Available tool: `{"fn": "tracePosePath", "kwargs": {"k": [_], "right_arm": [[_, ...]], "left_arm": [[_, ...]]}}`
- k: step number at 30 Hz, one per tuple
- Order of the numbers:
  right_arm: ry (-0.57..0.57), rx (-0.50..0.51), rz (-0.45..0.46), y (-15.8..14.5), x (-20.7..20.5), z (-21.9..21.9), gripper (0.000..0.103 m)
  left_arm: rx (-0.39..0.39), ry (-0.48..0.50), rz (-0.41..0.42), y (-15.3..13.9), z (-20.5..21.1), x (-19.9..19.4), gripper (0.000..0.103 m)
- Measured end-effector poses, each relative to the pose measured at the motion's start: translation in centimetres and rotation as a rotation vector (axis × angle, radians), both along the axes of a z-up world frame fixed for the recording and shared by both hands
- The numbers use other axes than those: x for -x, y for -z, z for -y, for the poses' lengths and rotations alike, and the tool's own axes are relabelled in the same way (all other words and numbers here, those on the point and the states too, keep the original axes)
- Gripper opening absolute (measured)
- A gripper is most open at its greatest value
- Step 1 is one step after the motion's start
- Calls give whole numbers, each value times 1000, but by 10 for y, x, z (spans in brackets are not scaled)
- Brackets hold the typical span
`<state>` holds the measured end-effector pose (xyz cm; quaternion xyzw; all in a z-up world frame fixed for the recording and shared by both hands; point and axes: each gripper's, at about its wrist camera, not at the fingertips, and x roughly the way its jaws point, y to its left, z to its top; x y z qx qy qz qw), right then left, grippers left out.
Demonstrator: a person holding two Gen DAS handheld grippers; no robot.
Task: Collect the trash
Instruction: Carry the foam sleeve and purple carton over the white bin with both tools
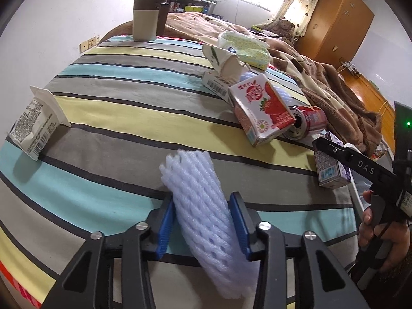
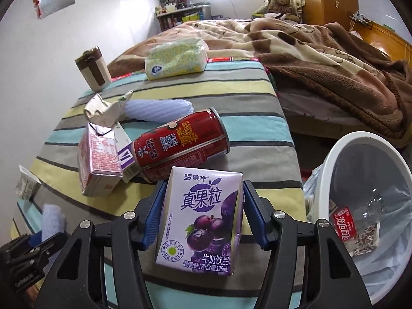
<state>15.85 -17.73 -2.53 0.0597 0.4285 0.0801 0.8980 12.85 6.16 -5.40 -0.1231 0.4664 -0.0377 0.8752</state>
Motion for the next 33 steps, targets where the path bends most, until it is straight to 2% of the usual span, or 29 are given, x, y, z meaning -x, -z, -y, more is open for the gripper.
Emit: {"fn": "tracePosePath", "kwargs": {"k": [6,16,33], "right_arm": [[-26,-44,22,-2,11,2,59],[-21,-96,44,-9,24,18,59],[110,-125,112,-32,47,85,59]], "left_arm": [[31,43,21,-3,12,1,37],[30,112,79,-24,39,0,37],[43,302,163,-58,130,-14,37]]}}
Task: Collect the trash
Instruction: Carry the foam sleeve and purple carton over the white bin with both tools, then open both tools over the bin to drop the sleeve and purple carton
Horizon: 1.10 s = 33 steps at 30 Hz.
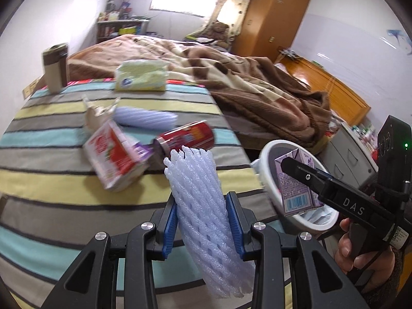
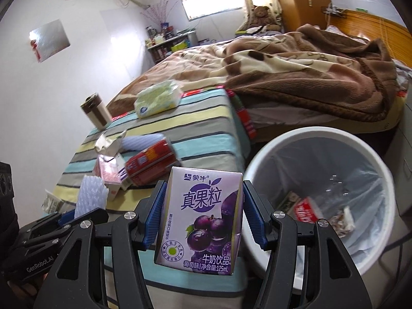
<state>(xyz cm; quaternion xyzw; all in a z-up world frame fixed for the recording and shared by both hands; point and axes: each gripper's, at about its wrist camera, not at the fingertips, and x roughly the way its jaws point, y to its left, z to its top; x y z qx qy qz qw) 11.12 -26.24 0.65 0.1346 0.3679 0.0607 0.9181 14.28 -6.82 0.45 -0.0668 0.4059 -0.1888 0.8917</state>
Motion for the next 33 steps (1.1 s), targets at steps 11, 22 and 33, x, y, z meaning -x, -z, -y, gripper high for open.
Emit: {"fn": "tracePosePath", "kwargs": {"k": [11,22,33], "right_arm": [[113,18,10,-3,7,47,59],[196,36,-35,9,4,83,59],[238,63,-89,24,4,106,59]], "left_arm": [[-13,132,34,-12,72,-12,37],[-37,240,31,-4,133,-21,37],[-91,304,41,6,181,-26,37]]}}
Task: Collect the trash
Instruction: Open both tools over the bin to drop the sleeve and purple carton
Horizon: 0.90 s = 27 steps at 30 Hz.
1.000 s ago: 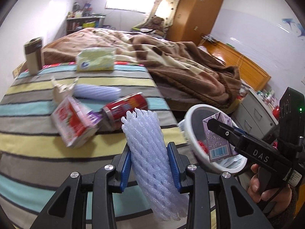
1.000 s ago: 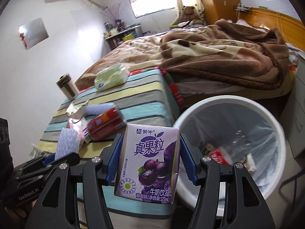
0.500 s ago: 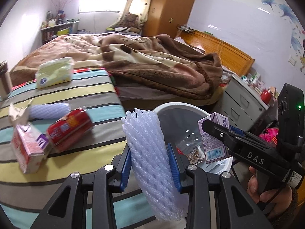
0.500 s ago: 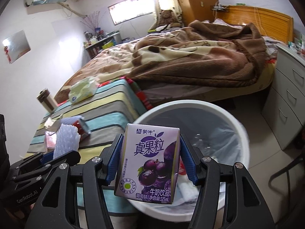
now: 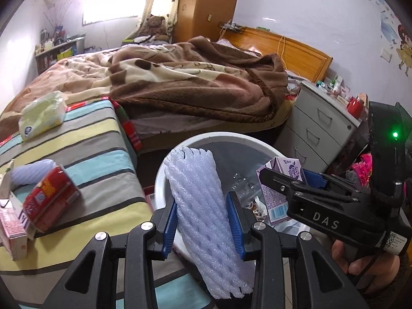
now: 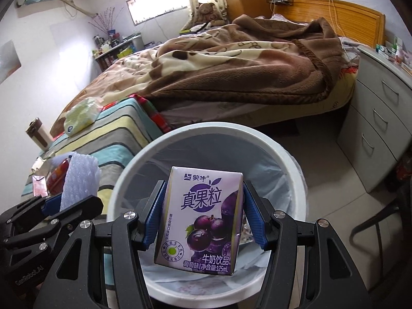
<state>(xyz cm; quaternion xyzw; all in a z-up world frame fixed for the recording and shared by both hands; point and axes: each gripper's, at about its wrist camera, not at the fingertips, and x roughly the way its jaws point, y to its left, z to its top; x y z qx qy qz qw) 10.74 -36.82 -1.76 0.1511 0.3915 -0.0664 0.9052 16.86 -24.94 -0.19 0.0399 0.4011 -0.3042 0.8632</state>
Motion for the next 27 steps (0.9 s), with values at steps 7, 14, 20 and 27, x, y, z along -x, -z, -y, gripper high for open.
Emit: {"fn": "tracePosePath", "kwargs": {"k": [7,14,20,27], "right_arm": [[18,13,-26,5,-2,5,60],[39,4,-16,5,1,7,77],[48,-7,3,1,5,4,77],[25,-20,39,-6,8,-10,77]], "left_arm": [[-3,8,-12,6,9,-3,40],[13,-4,-23,5,1,-6,59],[21,-22,-27,3,-9,-3,63],[31,-56,-9,-4,-33,6,63]]}}
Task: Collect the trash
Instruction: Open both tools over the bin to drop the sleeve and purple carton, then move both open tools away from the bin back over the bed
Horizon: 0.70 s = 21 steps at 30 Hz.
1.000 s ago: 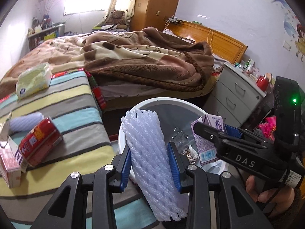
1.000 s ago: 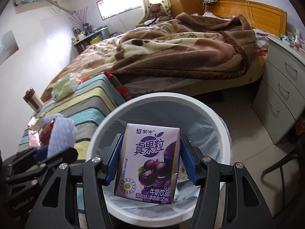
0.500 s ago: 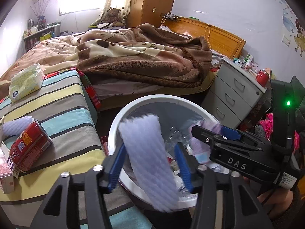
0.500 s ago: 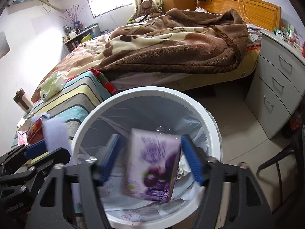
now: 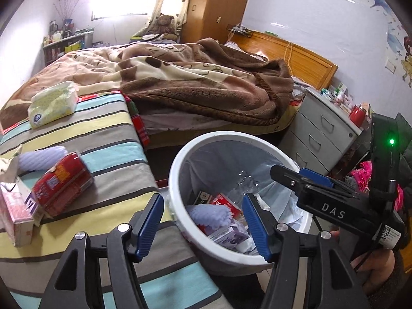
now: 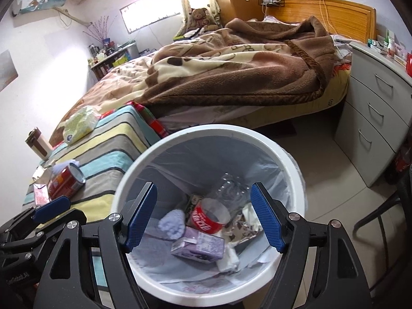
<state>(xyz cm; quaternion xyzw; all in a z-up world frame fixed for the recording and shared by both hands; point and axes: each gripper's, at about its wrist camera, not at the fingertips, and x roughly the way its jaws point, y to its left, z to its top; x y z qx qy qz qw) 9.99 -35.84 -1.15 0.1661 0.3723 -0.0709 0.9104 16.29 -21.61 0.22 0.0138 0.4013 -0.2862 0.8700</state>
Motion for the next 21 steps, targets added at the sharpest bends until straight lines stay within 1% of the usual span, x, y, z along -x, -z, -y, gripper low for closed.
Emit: {"fn": "tracePosePath", "kwargs": {"k": [13,16,21], "right_arm": [[-97,-11,82,-15,3,-41,77],[-128,-10,99,-17,3,-53,77],[-193,1,116,-17,-1,-78,77]], "left_arm": [[13,-108,36,-14,-62,15,63],[25,-130,34,-15,-79,18,63],[22,-190,50,-15,-113,23,63]]}}
